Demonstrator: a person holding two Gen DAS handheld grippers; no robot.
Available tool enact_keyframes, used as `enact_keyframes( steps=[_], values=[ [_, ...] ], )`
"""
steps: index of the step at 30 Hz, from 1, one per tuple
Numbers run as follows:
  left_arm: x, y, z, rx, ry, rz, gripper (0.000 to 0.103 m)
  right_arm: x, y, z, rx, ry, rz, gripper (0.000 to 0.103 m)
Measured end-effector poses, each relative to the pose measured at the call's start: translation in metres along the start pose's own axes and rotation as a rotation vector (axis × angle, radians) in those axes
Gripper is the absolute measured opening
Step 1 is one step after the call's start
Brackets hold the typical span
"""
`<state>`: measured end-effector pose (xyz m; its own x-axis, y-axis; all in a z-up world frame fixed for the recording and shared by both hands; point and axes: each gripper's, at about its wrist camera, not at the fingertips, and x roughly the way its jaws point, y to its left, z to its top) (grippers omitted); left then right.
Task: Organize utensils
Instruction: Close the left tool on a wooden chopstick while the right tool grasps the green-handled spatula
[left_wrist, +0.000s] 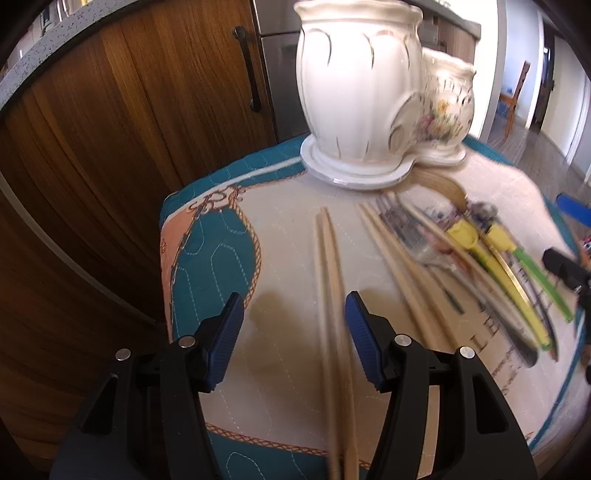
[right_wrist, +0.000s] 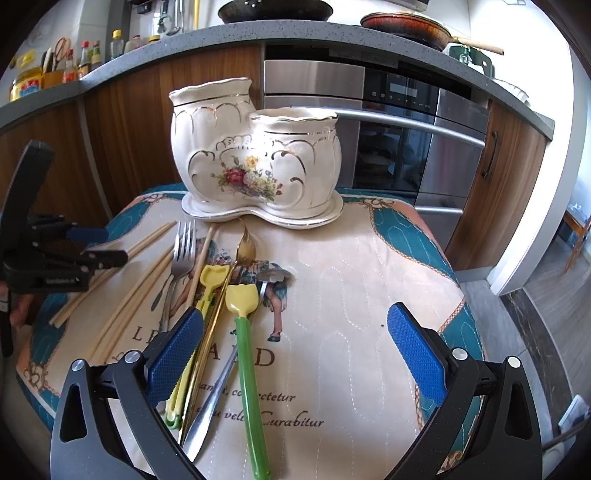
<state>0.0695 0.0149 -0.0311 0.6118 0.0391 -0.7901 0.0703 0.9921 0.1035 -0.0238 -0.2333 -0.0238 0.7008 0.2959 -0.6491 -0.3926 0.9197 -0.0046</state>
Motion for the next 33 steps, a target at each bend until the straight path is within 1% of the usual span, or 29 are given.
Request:
enact_keyframes(
  steps=[2, 4, 7, 8, 9, 12, 13, 14, 15, 17, 21, 22, 23, 24, 25, 26, 28, 29, 30, 31, 32, 33],
  values=[
    [-0.002, 0.004, 0.002, -0.017, -0.007, -0.005, 0.057, 0.000, 0.000, 0.000, 0.000, 0.000, 0.000, 0.099],
    [0.000, 0.007, 0.003, -0.020, -0.011, 0.006, 0.057, 0.000, 0.000, 0.000, 0.000, 0.000, 0.000, 0.099],
    [0.006, 0.010, 0.002, -0.022, 0.011, 0.035, 0.057, 0.000, 0.001, 0.000, -0.002, 0.001, 0.000, 0.099],
    [0.008, 0.011, 0.001, -0.020, 0.015, 0.029, 0.057, 0.000, 0.001, 0.000, -0.003, 0.001, 0.001, 0.099],
    [0.009, 0.010, 0.001, -0.017, 0.021, 0.020, 0.057, 0.001, 0.001, -0.001, -0.004, 0.001, 0.000, 0.099],
    [0.014, 0.006, 0.001, 0.021, 0.026, 0.045, 0.057, 0.002, 0.002, 0.000, -0.007, 0.006, 0.001, 0.099],
    [0.014, 0.005, 0.002, 0.030, 0.031, 0.043, 0.051, 0.003, 0.002, -0.001, -0.009, 0.010, 0.001, 0.099],
    [0.014, 0.001, 0.004, 0.041, 0.042, 0.026, 0.042, 0.004, 0.002, -0.001, -0.013, 0.016, 0.002, 0.099],
    [0.013, -0.002, 0.006, 0.050, 0.055, 0.007, 0.038, 0.005, 0.002, -0.001, -0.016, 0.021, 0.001, 0.099],
    [0.013, -0.005, 0.007, 0.063, 0.075, -0.022, 0.023, 0.007, 0.003, -0.002, -0.021, 0.034, 0.005, 0.098],
    [0.009, -0.014, 0.006, 0.085, 0.087, -0.047, 0.012, 0.013, 0.003, -0.004, -0.021, 0.081, 0.018, 0.094],
    [0.008, -0.015, 0.005, 0.087, 0.088, -0.051, 0.009, 0.013, 0.005, -0.003, -0.035, 0.091, 0.013, 0.088],
    [0.007, -0.016, 0.005, 0.089, 0.089, -0.054, 0.007, 0.013, 0.007, -0.002, -0.052, 0.100, 0.007, 0.077],
    [0.007, -0.016, 0.004, 0.090, 0.090, -0.055, 0.007, 0.014, 0.010, -0.002, -0.063, 0.108, 0.006, 0.071],
    [0.007, -0.016, 0.005, 0.091, 0.092, -0.057, 0.006, 0.015, 0.012, -0.001, -0.076, 0.126, 0.009, 0.063],
    [0.006, -0.018, 0.004, 0.091, 0.092, -0.058, 0.005, 0.017, 0.013, 0.000, -0.082, 0.145, 0.022, 0.055],
    [0.005, -0.019, 0.004, 0.094, 0.087, -0.058, 0.005, 0.021, 0.016, 0.001, -0.080, 0.184, 0.079, 0.047],
    [0.006, -0.018, 0.003, 0.095, 0.082, -0.055, 0.005, 0.023, 0.017, 0.002, -0.080, 0.202, 0.100, 0.040],
    [0.007, -0.017, 0.003, 0.094, 0.077, -0.055, 0.005, 0.027, 0.018, 0.001, -0.083, 0.228, 0.120, 0.036],
    [0.007, -0.016, 0.002, 0.090, 0.073, -0.058, 0.005, 0.028, 0.019, 0.001, -0.081, 0.234, 0.131, 0.031],
    [0.006, -0.015, 0.001, 0.084, 0.069, -0.064, 0.005, 0.028, 0.019, 0.002, -0.075, 0.239, 0.140, 0.018],
    [0.006, -0.013, 0.000, 0.076, 0.063, -0.069, 0.004, 0.028, 0.017, 0.003, -0.059, 0.246, 0.159, 0.014]
  ],
)
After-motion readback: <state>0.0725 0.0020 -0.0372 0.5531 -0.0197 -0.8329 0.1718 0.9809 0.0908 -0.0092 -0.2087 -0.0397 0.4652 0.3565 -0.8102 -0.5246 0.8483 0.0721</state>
